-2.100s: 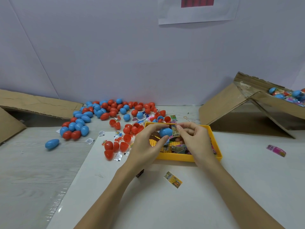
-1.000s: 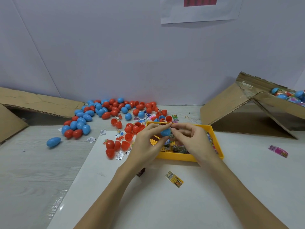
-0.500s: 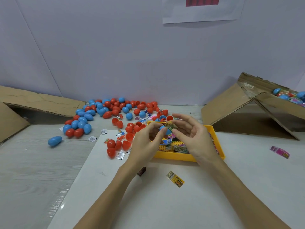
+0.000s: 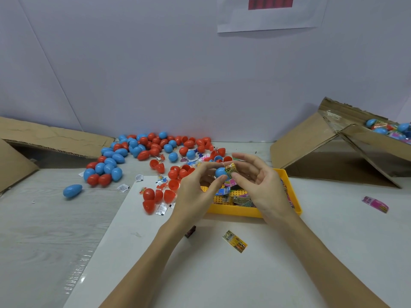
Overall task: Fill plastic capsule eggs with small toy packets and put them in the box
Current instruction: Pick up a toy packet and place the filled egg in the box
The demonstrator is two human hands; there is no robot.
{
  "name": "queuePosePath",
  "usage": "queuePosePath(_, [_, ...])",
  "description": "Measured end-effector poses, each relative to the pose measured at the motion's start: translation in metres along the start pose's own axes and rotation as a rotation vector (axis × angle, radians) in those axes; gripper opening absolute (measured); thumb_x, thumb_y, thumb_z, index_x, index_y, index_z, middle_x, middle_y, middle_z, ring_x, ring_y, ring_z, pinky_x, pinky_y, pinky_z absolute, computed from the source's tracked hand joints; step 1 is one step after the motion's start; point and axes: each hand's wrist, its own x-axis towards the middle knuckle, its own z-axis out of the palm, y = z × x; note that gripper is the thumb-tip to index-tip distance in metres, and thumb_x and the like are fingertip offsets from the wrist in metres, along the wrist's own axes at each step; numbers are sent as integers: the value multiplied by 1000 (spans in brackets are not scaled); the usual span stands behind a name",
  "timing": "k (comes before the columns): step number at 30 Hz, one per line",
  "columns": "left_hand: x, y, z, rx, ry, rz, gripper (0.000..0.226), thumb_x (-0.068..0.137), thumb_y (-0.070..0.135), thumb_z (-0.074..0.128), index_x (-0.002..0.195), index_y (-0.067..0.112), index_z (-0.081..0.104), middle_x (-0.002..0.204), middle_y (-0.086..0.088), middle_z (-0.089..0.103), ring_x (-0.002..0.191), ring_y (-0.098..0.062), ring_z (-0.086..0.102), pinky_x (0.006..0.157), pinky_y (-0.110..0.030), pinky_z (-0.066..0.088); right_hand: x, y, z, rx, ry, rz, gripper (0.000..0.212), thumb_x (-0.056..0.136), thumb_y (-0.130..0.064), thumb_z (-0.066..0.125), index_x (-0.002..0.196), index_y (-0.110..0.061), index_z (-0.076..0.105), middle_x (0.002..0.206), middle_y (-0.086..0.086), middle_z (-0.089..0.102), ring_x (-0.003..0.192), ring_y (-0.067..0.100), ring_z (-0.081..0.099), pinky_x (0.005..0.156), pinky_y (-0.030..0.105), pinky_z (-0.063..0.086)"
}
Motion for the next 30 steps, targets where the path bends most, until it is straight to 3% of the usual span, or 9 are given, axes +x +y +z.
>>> queuePosePath(10, [0, 3, 0, -12, 10, -9, 29, 95, 28, 70, 121, 17, 69, 98, 7, 73, 90, -9, 69, 81, -29, 59, 0, 3, 4, 20, 63, -15, 42, 91, -10, 76, 130, -23, 67, 113, -5, 77, 111, 11, 72, 91, 21, 57])
queuePosePath(15, [-1, 3, -1, -25, 6, -13, 28, 95, 30, 70, 120, 18, 70, 97, 5, 73, 90, -13, 70, 81, -33, 59, 0, 1, 5, 36, 71, -31, 40, 92, -10, 76, 129, -20, 67, 112, -4, 78, 110, 12, 73, 90, 21, 58])
queuePosePath(20, [-1, 3, -1, -28, 2, 33, 27, 93, 23, 74, 119, 28, 68, 100, 7, 73, 90, -13, 70, 80, -29, 60, 0, -1, 5, -12, 55, -37, 41, 90, -11, 78, 128, -21, 68, 112, -6, 77, 110, 9, 72, 90, 20, 57])
queuePosePath(24, [0, 0, 0, -11, -7, 54, 32, 93, 21, 74, 125, 18, 68, 104, 6, 73, 92, -14, 71, 82, -31, 60, 0, -3, 5, -31, 61, -57, 40, 90, -12, 78, 128, -18, 67, 113, -5, 77, 109, 10, 72, 90, 20, 57])
queuePosePath(30, [0, 1, 0, -39, 56, 77, 32, 91, 19, 76, 122, 14, 67, 107, 7, 73, 95, -11, 70, 84, -28, 60, -3, -9, 6, -128, 53, -39, 28, 85, -31, 76, 113, -24, 76, 110, -14, 77, 105, 5, 72, 88, 21, 59])
